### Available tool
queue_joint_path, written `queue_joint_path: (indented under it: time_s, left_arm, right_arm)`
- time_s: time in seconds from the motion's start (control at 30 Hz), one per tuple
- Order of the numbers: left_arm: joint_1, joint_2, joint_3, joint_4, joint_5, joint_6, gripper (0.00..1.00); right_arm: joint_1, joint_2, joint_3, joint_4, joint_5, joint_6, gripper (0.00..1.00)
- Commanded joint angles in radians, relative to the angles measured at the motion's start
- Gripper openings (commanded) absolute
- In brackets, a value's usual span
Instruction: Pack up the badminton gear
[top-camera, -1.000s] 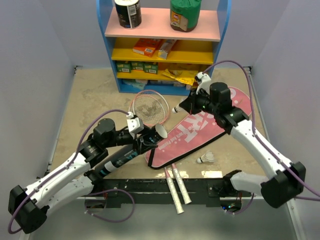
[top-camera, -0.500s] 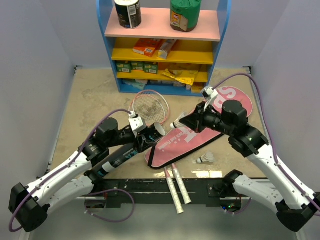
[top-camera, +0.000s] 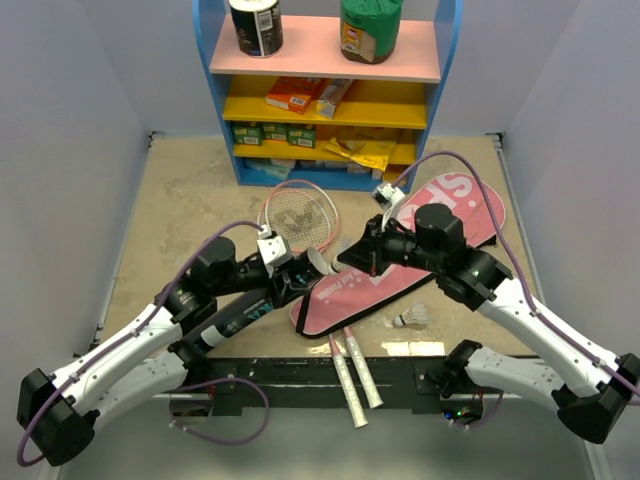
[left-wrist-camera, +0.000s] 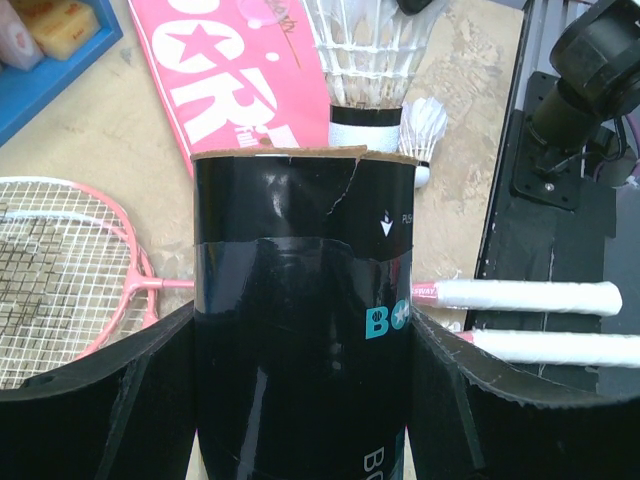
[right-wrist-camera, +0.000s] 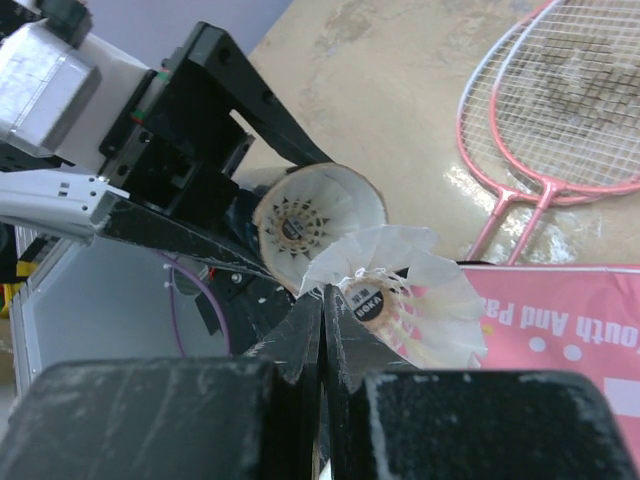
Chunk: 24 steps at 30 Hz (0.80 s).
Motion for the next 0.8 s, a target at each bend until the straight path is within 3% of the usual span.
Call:
queue_joint_path:
  time_s: [0.0, 0.47, 0.77]
  left_arm:
    - [-0.006, -0.027, 0.022, 0.098, 0.044, 0.013, 0.00]
    - [-0.006, -0.032, 0.025, 0.099, 0.059, 0.013, 0.00]
    - [-0.004, -0.056, 0.013, 0.128, 0.080, 0.001, 0.00]
  right_arm:
    - [0.075, 0.034, 0.058, 0.036, 0.079, 0.016, 0.00]
    - [0.099, 0.054, 0.153, -0.043, 0.153, -0.027, 0.00]
    - [0.118, 0.085, 0.027, 0.098, 0.033, 0.044, 0.00]
